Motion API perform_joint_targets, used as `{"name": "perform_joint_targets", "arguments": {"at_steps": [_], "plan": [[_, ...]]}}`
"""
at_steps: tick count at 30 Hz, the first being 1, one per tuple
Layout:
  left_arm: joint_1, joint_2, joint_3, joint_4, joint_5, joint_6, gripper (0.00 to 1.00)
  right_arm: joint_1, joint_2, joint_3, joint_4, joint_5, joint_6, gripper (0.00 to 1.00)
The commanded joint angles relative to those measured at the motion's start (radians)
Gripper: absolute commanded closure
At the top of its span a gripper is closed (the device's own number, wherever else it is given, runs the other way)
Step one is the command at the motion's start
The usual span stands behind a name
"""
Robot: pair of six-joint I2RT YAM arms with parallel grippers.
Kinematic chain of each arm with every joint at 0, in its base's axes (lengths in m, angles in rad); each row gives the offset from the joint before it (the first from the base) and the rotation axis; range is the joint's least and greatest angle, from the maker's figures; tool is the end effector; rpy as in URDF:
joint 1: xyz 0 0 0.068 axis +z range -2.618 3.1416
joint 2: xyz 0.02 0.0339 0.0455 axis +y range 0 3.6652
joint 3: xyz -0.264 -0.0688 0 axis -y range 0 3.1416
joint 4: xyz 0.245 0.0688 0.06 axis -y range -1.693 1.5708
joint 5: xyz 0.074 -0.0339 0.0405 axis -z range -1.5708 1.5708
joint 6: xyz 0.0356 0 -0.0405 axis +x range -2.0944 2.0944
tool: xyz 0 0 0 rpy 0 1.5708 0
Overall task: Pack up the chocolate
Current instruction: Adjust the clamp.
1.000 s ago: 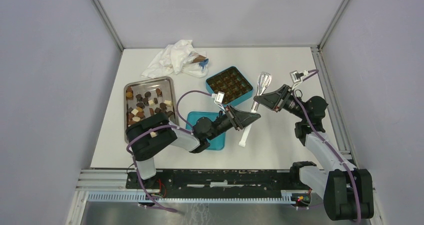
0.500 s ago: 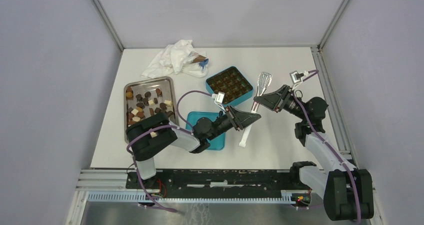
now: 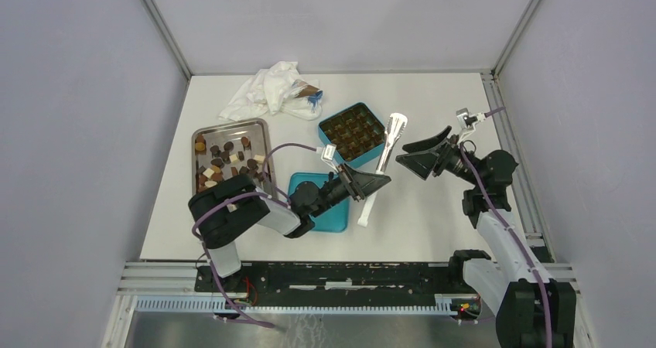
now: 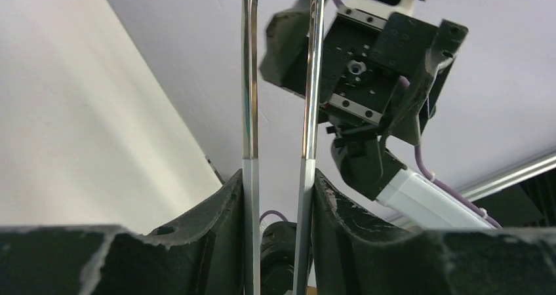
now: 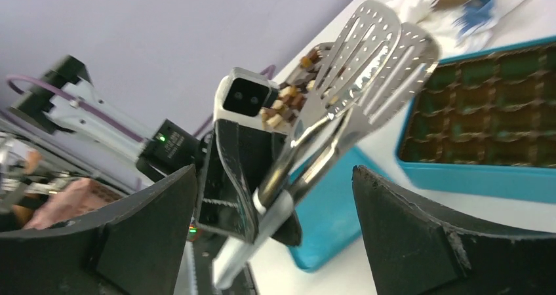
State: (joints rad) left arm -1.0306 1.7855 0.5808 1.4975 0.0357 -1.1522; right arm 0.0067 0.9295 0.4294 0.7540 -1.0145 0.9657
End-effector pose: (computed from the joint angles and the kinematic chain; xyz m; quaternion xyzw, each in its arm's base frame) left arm 0.1660 -0.2793 0.1958 -0.0219 0.5961 -0.7170 0.3607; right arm 0.1954 0.0315 0.2835 -0.0941 0.6518 0.5858 0.4723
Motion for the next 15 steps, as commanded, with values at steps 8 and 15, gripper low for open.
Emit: {"name": "perform_joint_targets", "arguments": {"at_steps": [8, 15], "plan": [[0.122, -0.311, -0.118, -0.209, 0.072, 0.012, 0.48, -0.161, -0.055, 0.024, -0.137, -0.073, -0.358, 0.06], [0.155, -0.556, -0.007, -0.851, 0.065, 0.179, 0.45, -0.209, -0.041, -0.01, -0.158, -0.088, -0.436, 0.06]]}}
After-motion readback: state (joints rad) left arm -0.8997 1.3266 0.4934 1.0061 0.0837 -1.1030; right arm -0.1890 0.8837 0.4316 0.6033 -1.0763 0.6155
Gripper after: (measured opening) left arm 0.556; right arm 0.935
